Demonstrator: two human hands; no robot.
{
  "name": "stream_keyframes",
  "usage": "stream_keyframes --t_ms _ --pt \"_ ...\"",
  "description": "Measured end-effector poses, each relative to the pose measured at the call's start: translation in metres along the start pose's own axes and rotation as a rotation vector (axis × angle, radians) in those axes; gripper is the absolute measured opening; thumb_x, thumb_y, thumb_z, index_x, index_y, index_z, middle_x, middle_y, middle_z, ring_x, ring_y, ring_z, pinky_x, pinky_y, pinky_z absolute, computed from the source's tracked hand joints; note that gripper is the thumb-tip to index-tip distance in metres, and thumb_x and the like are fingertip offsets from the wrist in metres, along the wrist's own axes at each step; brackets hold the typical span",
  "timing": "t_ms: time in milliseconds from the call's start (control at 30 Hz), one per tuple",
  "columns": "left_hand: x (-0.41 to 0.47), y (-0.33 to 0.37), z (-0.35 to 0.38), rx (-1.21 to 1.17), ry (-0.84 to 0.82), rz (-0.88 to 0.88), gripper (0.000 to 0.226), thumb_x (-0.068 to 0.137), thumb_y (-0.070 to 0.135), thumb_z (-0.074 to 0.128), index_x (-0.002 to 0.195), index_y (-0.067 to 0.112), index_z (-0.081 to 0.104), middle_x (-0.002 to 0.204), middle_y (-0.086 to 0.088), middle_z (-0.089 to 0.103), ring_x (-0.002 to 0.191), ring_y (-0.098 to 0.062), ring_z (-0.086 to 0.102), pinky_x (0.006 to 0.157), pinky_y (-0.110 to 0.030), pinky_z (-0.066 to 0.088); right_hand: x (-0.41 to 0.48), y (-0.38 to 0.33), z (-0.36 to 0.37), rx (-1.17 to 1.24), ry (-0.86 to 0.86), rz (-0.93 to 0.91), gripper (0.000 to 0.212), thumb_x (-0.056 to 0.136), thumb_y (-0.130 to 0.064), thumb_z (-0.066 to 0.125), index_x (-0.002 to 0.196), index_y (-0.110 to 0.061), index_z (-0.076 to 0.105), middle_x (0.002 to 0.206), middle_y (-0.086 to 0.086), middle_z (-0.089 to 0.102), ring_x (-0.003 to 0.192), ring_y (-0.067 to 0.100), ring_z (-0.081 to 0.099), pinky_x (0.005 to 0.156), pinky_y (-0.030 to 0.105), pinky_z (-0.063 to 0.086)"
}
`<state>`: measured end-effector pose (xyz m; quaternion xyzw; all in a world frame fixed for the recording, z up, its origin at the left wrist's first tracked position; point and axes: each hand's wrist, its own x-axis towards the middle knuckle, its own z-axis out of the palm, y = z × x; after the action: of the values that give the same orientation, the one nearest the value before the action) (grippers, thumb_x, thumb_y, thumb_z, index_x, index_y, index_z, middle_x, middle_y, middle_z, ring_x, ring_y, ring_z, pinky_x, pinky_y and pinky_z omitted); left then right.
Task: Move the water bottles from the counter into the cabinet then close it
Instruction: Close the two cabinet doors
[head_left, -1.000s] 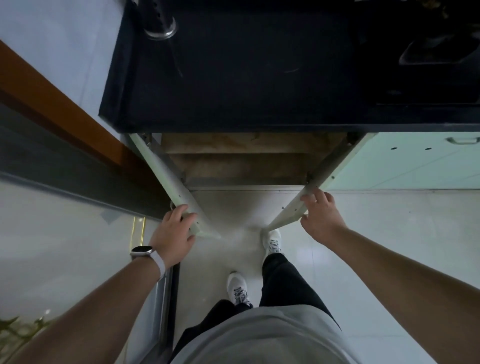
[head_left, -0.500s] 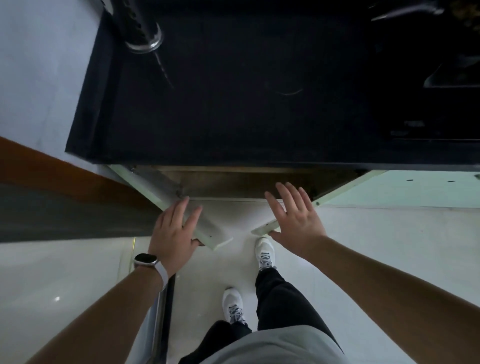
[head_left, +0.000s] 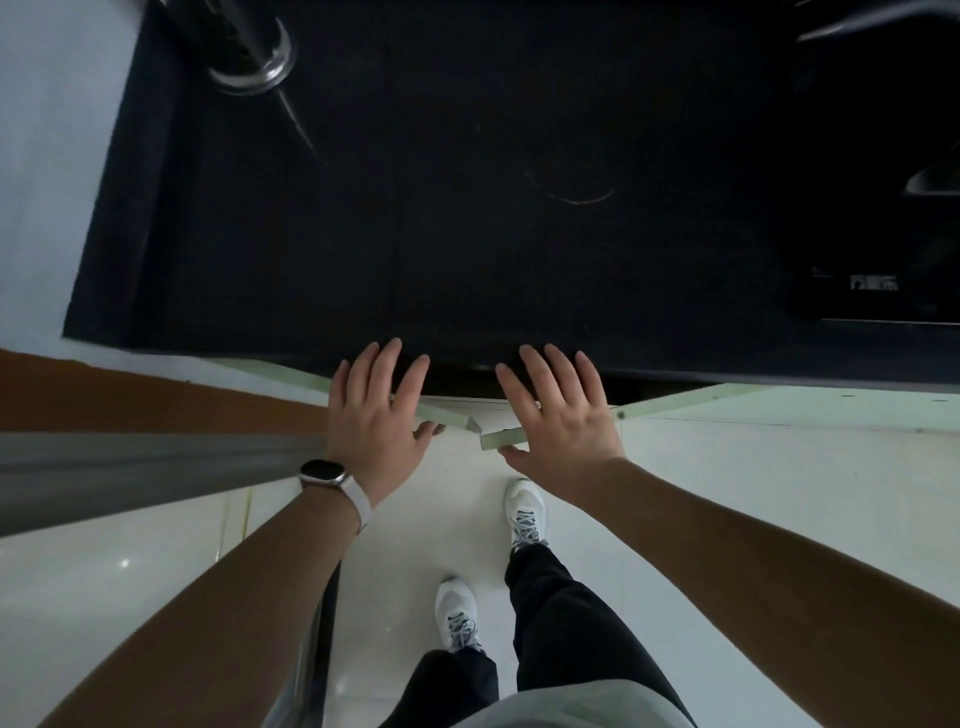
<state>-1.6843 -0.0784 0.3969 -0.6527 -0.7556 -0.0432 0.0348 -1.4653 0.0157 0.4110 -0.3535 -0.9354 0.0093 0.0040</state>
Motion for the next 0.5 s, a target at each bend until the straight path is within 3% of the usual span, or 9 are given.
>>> stream_keyframes --t_ms 133,233,367,500 --pt "0.008 0.004 0.008 0.018 0.138 -0.046 0.068 0.075 0.031 0.084 0.133 0.015 0.053 0.131 -0.019 0.058 0.121 -0.038 0.046 0.097 -0.057 0.044 0.006 0.004 0.008 0.005 0.110 0.016 0.088 0.066 -0.052 0.080 0.139 -0.014 0.051 0.137 0.013 0.053 0.124 0.035 0.048 0.106 0.055 0.035" --pt "0.017 0.008 0.011 0.049 0.201 -0.104 0.059 0.078 0.030 0.080 0.130 0.015 0.057 0.123 -0.017 0.059 0.113 -0.036 0.045 0.091 -0.055 0.043 0.018 0.005 0.014 0.003 0.215 0.058 0.073 0.071 -0.044 0.077 0.134 -0.015 0.054 0.127 0.011 0.058 0.110 0.030 0.050 0.097 0.048 0.035" --pt "0.024 0.012 0.016 0.093 0.218 -0.158 0.055 0.081 0.031 0.075 0.131 0.017 0.056 0.122 -0.015 0.059 0.110 -0.035 0.044 0.088 -0.052 0.041 0.034 0.004 0.022 0.045 0.360 0.125 0.048 0.072 -0.018 0.073 0.119 -0.014 0.065 0.118 0.012 0.063 0.101 0.029 0.049 0.092 0.045 0.036" --pt "0.030 0.021 0.015 0.088 0.195 -0.254 0.056 0.080 0.030 0.076 0.132 0.019 0.056 0.123 -0.015 0.058 0.112 -0.033 0.042 0.090 -0.050 0.039 0.034 0.006 0.023 0.056 0.367 0.108 0.047 0.073 -0.011 0.066 0.120 -0.014 0.067 0.118 0.012 0.063 0.102 0.029 0.050 0.094 0.045 0.036"
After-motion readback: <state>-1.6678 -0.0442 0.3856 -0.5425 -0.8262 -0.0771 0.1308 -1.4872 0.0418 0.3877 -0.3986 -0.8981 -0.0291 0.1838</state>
